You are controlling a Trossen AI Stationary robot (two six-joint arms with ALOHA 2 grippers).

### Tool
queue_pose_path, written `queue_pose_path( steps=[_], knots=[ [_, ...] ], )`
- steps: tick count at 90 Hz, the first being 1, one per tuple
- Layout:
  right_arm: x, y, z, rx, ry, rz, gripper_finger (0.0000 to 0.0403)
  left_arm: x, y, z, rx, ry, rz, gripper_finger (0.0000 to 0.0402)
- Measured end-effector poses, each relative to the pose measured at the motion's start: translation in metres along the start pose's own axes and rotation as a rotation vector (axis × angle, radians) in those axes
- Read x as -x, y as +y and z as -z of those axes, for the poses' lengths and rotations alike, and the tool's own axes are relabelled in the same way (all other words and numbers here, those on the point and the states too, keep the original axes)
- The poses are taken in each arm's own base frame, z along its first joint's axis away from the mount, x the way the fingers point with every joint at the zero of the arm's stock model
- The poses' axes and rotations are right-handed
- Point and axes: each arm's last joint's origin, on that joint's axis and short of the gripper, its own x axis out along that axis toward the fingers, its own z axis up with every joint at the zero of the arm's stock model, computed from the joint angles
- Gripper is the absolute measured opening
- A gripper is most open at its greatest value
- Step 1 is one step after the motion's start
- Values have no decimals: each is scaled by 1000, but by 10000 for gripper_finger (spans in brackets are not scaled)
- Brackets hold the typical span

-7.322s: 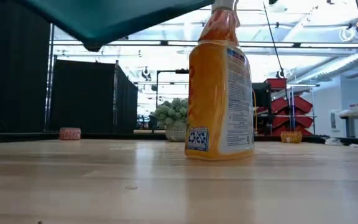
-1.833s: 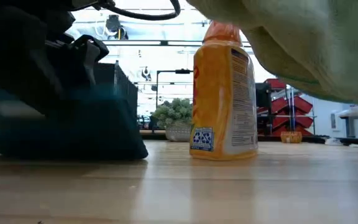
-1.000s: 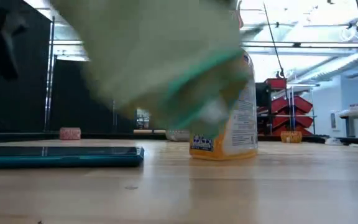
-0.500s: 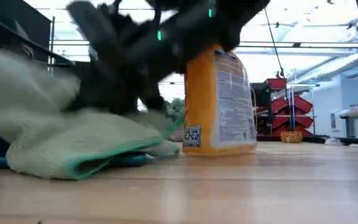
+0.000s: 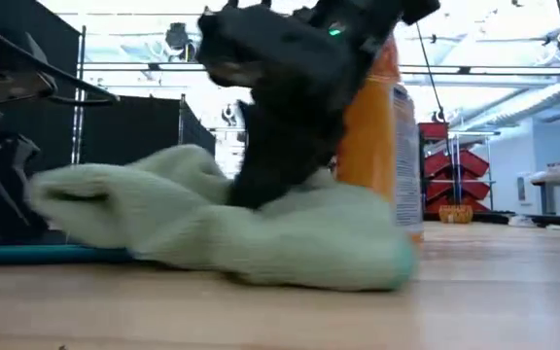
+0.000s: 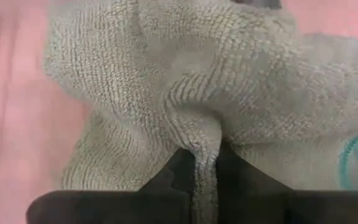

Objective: Apply microfiber cloth
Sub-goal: Wipe the back of the tablet using the green microfiber cloth

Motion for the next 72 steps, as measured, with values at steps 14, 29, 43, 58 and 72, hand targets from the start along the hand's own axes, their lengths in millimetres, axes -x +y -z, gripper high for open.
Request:
queue_pose_path(
  steps=[14, 29, 43, 58, 72],
  knots=[
    [32, 5, -35, -31, -318, -72, 13, -1, -2, -1, -2, -18, 19, 134],
    [8, -3, -54, -35, -513, -82, 13, -1, -2, -1, -1, -20, 23, 134],
    [-34, -17, -40, -82, -402, -37, 13, -1, -2, -1, -4, -20, 23, 134],
    [-39, -15, -23, -62, -223, -33, 13, -1, -3, -1, -1, -22, 28, 134],
    [-23, -10, -6, -1, -35, 14, 13, -1, -3, -1, 0, -23, 29, 134]
  ],
)
